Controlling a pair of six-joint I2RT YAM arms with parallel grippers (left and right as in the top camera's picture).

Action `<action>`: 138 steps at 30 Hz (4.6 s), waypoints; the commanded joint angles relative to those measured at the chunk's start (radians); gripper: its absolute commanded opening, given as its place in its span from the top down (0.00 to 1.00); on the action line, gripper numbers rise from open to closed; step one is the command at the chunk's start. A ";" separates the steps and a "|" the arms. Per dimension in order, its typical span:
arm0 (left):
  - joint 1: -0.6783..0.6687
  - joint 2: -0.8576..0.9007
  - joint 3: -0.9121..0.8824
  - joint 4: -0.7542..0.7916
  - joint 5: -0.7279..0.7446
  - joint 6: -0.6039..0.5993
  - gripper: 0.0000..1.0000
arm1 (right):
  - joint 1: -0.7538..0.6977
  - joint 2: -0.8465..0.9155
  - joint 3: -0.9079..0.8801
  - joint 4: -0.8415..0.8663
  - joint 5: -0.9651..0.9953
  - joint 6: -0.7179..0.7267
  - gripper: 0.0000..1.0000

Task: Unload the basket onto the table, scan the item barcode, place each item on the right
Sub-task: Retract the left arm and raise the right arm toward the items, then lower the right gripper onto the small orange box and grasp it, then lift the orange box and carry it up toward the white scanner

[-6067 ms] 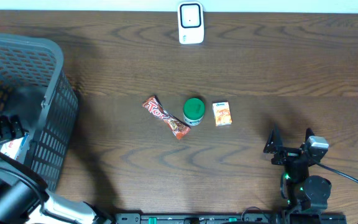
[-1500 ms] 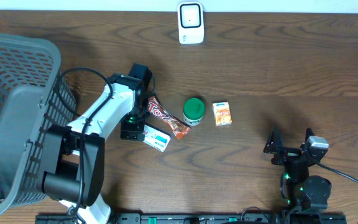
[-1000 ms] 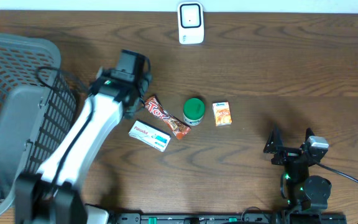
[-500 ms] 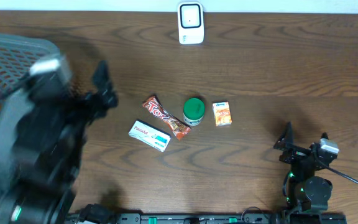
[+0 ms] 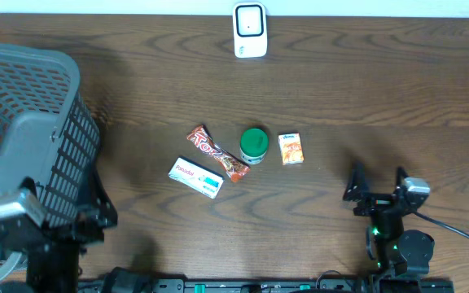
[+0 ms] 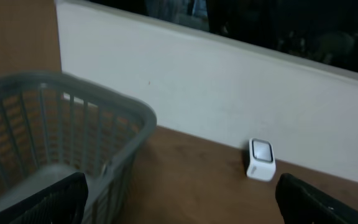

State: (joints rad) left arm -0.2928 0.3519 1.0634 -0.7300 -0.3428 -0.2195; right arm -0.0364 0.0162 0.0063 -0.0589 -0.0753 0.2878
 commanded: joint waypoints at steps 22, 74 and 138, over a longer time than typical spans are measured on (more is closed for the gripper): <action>0.000 -0.129 -0.033 -0.145 0.062 -0.045 0.03 | 0.072 0.760 0.853 -0.561 -0.136 0.351 0.01; 0.000 -0.129 -0.033 -0.309 0.061 -0.093 0.03 | 0.361 1.809 1.230 -0.697 -0.088 1.439 0.01; 0.000 -0.129 -0.033 -0.332 0.062 -0.093 0.03 | 0.145 1.996 1.262 -1.187 -0.846 0.121 0.31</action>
State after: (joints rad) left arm -0.2928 0.2230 1.0317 -1.0592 -0.2867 -0.3107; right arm 0.1104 1.9987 1.2678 -1.2282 -0.7891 0.5404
